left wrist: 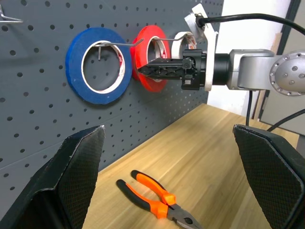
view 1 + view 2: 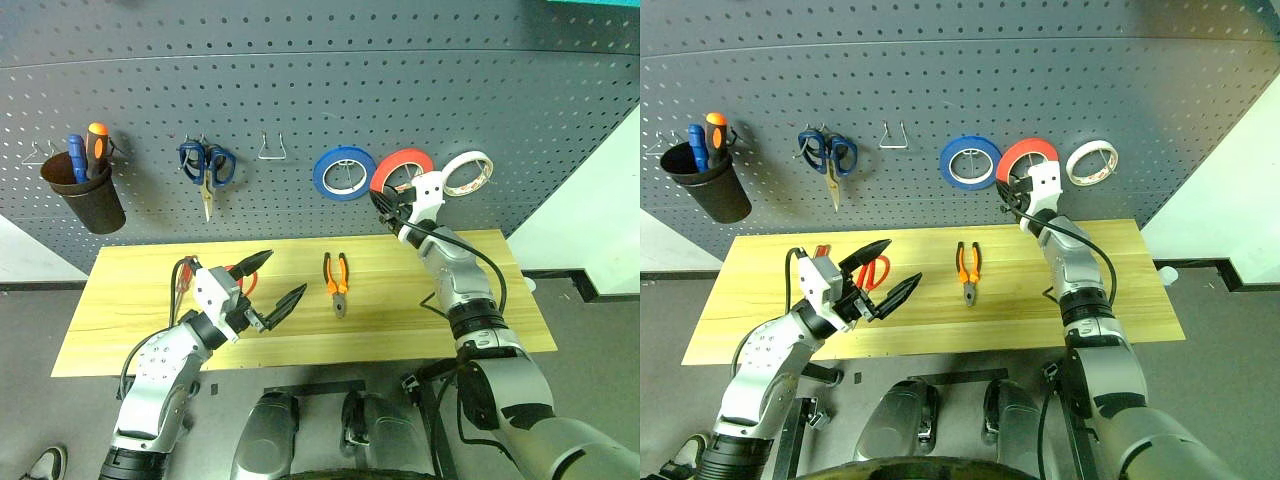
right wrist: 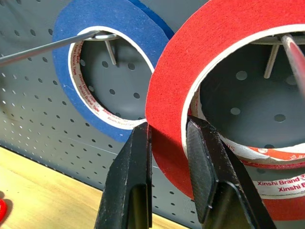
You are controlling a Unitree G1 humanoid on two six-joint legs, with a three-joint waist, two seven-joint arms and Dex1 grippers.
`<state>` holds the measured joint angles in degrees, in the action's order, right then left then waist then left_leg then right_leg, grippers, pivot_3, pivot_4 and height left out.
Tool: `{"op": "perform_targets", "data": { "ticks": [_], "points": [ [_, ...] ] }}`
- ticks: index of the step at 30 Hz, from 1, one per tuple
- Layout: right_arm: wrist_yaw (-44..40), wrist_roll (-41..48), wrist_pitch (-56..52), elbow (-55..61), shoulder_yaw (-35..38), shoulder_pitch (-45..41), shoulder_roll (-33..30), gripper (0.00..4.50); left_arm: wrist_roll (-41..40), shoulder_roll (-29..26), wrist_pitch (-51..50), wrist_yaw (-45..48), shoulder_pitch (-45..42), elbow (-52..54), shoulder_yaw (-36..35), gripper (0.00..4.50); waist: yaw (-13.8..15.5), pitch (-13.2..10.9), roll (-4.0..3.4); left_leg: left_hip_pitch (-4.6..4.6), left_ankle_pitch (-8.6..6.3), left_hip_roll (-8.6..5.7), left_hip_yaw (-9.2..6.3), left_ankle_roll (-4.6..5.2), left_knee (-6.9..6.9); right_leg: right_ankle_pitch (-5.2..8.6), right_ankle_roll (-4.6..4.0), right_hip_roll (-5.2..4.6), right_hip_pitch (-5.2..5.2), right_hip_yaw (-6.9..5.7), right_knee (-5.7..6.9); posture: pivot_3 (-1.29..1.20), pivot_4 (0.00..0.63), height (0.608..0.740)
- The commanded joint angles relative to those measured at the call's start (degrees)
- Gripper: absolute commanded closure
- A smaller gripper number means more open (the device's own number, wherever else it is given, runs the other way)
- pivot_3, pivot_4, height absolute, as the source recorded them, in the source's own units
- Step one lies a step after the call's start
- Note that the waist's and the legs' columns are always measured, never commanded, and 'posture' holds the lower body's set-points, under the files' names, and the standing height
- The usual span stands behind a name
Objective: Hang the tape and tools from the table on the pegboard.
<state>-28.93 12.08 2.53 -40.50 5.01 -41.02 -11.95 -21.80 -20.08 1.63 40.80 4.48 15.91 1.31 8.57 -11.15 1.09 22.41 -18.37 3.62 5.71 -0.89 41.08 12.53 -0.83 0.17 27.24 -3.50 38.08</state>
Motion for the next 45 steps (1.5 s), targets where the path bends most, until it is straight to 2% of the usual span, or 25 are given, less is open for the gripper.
{"op": "perform_targets", "data": {
  "ticks": [1, 4, 16, 22, 26, 30, 33, 35, 37, 41, 45],
  "points": [
    [1.71, -0.4, -0.55, -1.75, 0.76, 0.45, 0.41, 3.83, -0.4, -0.12, 0.6, -0.39, 0.19, 2.61, -0.62, 0.0, 0.02, 0.0, 0.0, 0.0, 0.0, 0.0, 0.0, 0.0, 0.0, 0.0, 0.0, 0.0, 0.0, 0.0, 0.0, 0.4, 0.159, 0.677],
    [1.68, -0.19, -1.05, -0.5, 0.93, 1.45, 0.18, 3.83, -0.63, 0.03, 0.49, -0.62, 0.03, 2.79, -0.66, 0.0, 0.04, 0.0, 0.0, 0.01, 0.0, 0.0, 0.0, 0.0, 0.0, 0.0, 0.0, -0.02, 0.0, 0.0, 0.0, 0.39, 0.159, 0.677],
    [2.38, -1.16, -1.8, 1.38, 0.85, 2.55, -0.25, 0.08, -0.46, 0.25, 0.75, -0.72, -0.18, 2.24, -0.43, 0.0, 0.02, -0.02, -0.03, 0.18, -0.01, 0.03, 0.07, 0.0, -0.11, 0.01, 0.0, 0.04, 0.25, 0.07, -0.02, 0.39, 0.157, 0.677],
    [0.21, 0.07, -5.77, 10.1, 0.1, 7.99, -0.68, 0.03, -0.25, 0.32, 0.93, -1.0, 0.38, 2.48, -0.29, 0.0, 0.11, -0.02, -0.03, 0.25, -0.02, 0.02, 0.08, 0.03, -0.11, 0.01, 0.01, 0.01, 0.27, 0.08, -0.08, 0.4, 0.157, 0.677],
    [-1.45, 3.93, -15.06, 32.05, -1.01, 18.11, -2.12, 0.03, -1.71, -0.04, 0.4, -0.46, 2.06, 4.98, -0.4, 0.0, 0.2, -0.02, -0.02, 0.78, -0.02, 0.0, 0.05, 0.03, -0.08, 0.01, 0.03, -0.06, 0.71, 0.05, -0.08, 0.41, 0.161, 0.677],
    [-0.61, 12.14, -29.27, 60.71, 1.12, 31.08, -7.09, 0.03, -2.58, -0.49, -0.18, -0.85, 3.15, 6.62, -1.42, 0.0, 1.31, -0.03, -0.04, 1.19, -0.02, -0.02, 0.04, 0.02, -0.08, 0.01, 0.04, -0.09, 1.2, 0.05, -0.05, 0.41, 0.158, 0.677],
    [2.17, 16.68, -37.98, 71.54, 2.07, 37.43, -9.31, 0.03, -1.88, -0.91, 0.01, -1.25, 3.24, 5.19, -2.13, 0.0, 1.41, -0.02, -0.01, 1.07, -0.02, -0.01, 0.04, 0.01, -0.08, 0.03, 0.09, -0.09, 1.11, 0.04, -0.06, 0.39, 0.156, 0.677],
    [3.88, 17.37, -40.23, 72.94, 1.85, 38.86, -8.93, 0.03, -1.26, -0.72, -0.03, -1.9, 2.87, 4.17, -2.18, 0.0, 1.4, -0.01, 0.0, 0.9, -0.03, 0.01, 0.02, 0.0, -0.07, 0.04, 0.09, -0.08, 0.84, 0.03, -0.09, 0.38, 0.156, 0.677],
    [8.4, 13.48, -41.4, 70.33, -1.02, 38.14, -7.22, 0.03, -0.46, -0.44, 0.3, -2.28, 2.37, 3.11, -1.64, 0.0, 1.36, -0.02, -0.01, 0.76, -0.03, 0.02, -0.06, -0.01, -0.07, 0.05, 0.07, -0.06, 0.74, -0.02, -0.14, 0.38, 0.152, 0.677],
    [17.88, 3.94, -45.29, 63.49, -9.27, 33.18, -3.57, 0.03, -0.4, -0.14, 0.19, -2.65, 2.16, 3.27, -0.97, 0.0, 1.36, -0.01, -0.01, 0.85, -0.03, 0.07, -0.13, 0.0, -0.07, 0.05, 0.07, 0.05, 0.79, -0.06, -0.22, 0.38, 0.155, 0.677],
    [21.56, -0.51, -47.7, 57.72, -14.77, 27.85, 0.6, 0.03, 0.34, -0.26, 0.13, -2.81, 2.74, 3.44, -0.71, 0.0, 1.42, -0.01, 0.0, 1.15, -0.03, 0.06, -0.12, 0.01, -0.1, 0.04, 0.06, 0.11, 1.13, -0.04, -0.17, 0.39, 0.16, 0.677]
  ]
}}
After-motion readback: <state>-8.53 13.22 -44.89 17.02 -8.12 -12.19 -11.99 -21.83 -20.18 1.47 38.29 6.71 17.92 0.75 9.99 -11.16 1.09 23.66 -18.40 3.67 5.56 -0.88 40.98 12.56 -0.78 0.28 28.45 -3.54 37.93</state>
